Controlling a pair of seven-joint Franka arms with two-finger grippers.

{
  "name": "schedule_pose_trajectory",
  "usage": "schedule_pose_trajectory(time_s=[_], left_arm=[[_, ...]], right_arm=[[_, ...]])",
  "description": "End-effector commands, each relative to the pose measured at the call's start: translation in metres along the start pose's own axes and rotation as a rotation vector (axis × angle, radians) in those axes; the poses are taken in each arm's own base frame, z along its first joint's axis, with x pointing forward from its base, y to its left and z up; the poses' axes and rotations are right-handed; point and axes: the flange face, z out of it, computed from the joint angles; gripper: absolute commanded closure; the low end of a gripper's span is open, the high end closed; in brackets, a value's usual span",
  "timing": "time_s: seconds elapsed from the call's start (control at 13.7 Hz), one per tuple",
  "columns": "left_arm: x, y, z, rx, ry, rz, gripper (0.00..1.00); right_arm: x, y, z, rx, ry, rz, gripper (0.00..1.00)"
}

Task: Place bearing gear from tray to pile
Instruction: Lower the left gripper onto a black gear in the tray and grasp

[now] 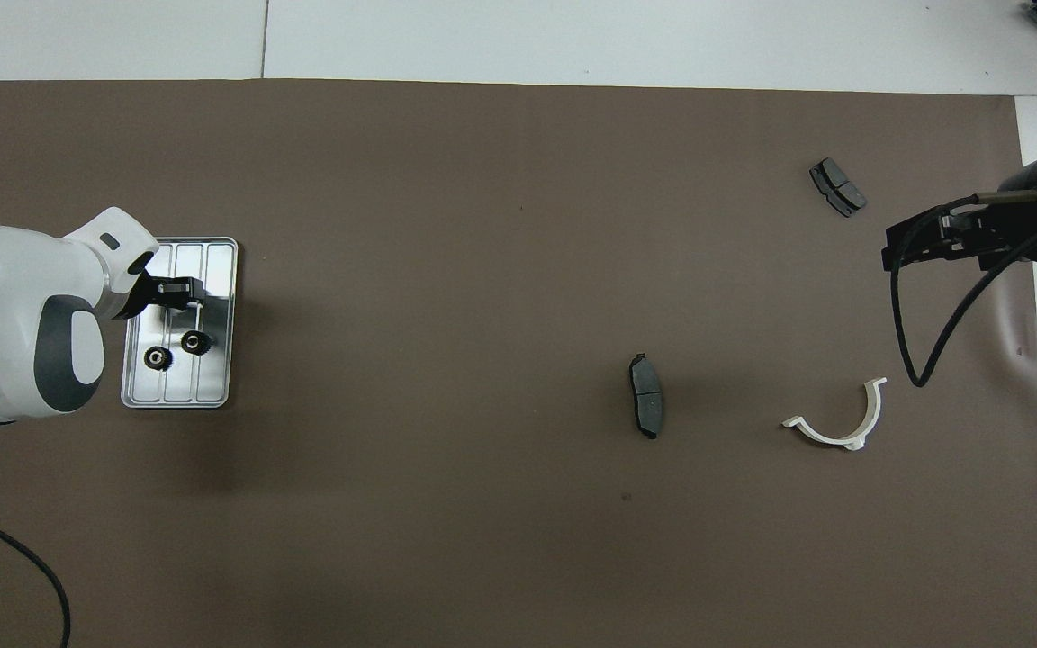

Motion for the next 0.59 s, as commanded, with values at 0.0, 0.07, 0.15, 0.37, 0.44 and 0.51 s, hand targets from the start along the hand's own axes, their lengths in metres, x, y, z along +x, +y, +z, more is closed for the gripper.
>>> schedule_pose_trajectory(time_s=[0.0, 0.07, 0.15, 0.37, 0.44, 0.51], left_arm=[[-0.0047, -0.001, 0.0006, 0.009, -0.005, 0.004, 0.72], [-0.0047, -0.001, 0.0006, 0.009, -0.005, 0.004, 0.79], [-0.0047, -0.001, 0.0006, 0.009, -0.005, 0.004, 0.8], [-0.004, -0.001, 0.0002, 0.009, -0.013, 0.006, 1.0], [-0.0026, -0.0001, -0.0017, 0.008, -0.026, 0.007, 1.0], [-0.0004, 0.0008, -0.0043, 0.008, -0.028, 0.01, 1.0]], right_arm=[[-0.0074, -0.0002, -0.0007, 0.008, 0.003, -0.023, 0.0], [-0.0074, -0.0002, -0.0007, 0.008, 0.003, -0.023, 0.0], [-0.0072, -0.0011, -0.0008, 0.008, 0.005, -0.024, 0.0], [-0.0072, -0.0011, -0.0008, 0.008, 0.005, -0.023, 0.0], [-0.0073, -0.0002, -0.0007, 0.008, 0.003, -0.021, 0.0], [-0.0071, -0.0002, -0.0015, 0.008, 0.006, -0.023, 0.0]])
